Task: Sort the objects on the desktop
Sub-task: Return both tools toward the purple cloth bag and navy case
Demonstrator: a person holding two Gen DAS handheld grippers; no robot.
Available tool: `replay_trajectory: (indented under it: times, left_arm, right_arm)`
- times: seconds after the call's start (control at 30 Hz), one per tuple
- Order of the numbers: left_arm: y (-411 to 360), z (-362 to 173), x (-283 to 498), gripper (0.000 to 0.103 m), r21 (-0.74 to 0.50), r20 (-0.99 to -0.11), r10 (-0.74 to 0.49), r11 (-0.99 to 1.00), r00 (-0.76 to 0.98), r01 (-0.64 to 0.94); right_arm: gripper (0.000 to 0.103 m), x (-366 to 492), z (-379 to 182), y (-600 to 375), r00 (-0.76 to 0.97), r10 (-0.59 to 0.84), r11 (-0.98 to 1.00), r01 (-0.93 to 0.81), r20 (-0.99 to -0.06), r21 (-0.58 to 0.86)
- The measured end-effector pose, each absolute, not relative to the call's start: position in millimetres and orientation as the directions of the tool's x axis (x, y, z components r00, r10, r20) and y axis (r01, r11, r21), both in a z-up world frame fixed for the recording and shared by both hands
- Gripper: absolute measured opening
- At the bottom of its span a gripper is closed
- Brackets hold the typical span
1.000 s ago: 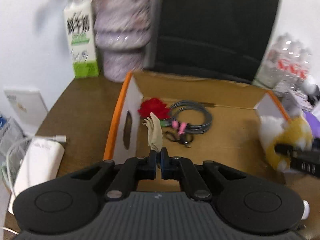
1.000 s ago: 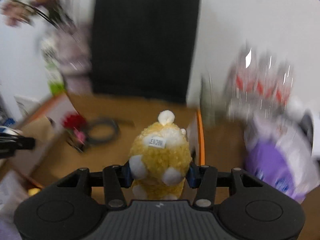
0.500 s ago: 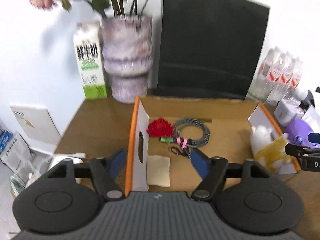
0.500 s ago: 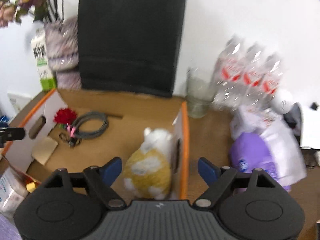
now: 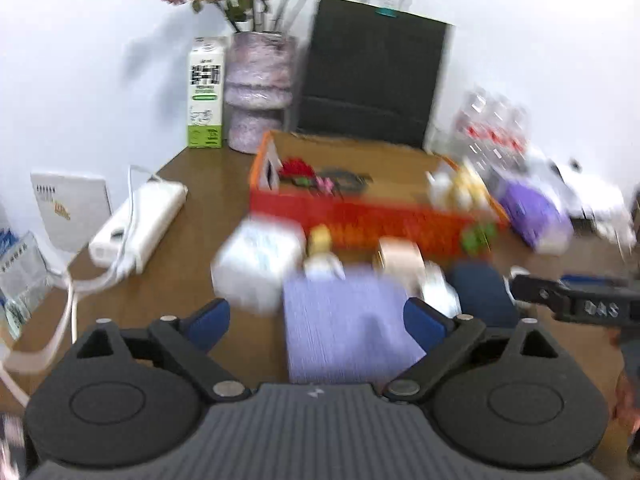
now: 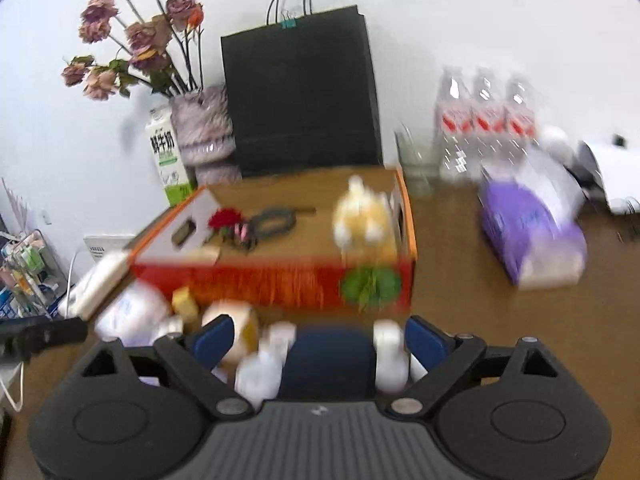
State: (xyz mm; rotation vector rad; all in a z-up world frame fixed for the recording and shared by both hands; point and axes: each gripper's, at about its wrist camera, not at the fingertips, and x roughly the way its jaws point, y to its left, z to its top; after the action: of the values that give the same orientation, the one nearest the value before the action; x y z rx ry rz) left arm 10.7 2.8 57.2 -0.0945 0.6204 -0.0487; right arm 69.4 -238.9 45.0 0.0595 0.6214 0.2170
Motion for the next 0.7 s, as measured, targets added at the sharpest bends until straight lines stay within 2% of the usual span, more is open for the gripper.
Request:
replay_trajectory:
  times: [0.07, 0.17, 0.33, 0.4, 0.57, 0.7]
  left_arm:
    - [-4.8, 39.8, -15.8, 0.097, -0.087, -0.579, -0.090, 0.995, 0.810, 0.049]
    - [-13.0, 20.1, -42.2, 0.097, -0.113, -0.594, -0.119, 0.991, 0.796, 0.064]
    - [-27.8, 2.8, -68.4, 0.098, -0.026, -0.568, -0.042, 0.999, 0.822, 0.033]
    - [-29.3, 5.5, -71.0, 0.103, -0.021, -0.541, -0.046, 0.999, 0.840, 0.041]
    - [-27.8, 3.5, -71.0, 0.103, -0.040, -0.543, -0.047, 0.999, 0.838, 0.031]
    - [-30.8, 3.1, -72.4, 0.103, -0.025, -0.538, -0.050, 0.999, 0.841, 0.043]
  right_arm:
    - [0.092, 36.1, 26.9, -234.4, 0.800, 0.176, 0.983, -0.171, -0.573, 0.063]
    - [0.092, -1.7, 6.7, -234.0, 0.782, 0.182, 0.981, -0.186, -0.596, 0.055]
    - [0.095, -45.6, -6.9, -232.0, 0.787, 0.187, 0.979, -0.199, -0.588, 0.045]
    - [0.095, -54.7, -8.2, -229.8, 0.800, 0.170, 0.982, -0.184, -0.576, 0.035]
    - [0.097, -66.4, -15.9, -232.8, 0.797, 0.239, 0.971, -0.213, -0.555, 0.112]
    - [0.097, -68.0, -17.9, -229.4, 0.791, 0.245, 0.969, -0.225, -0.561, 0.105]
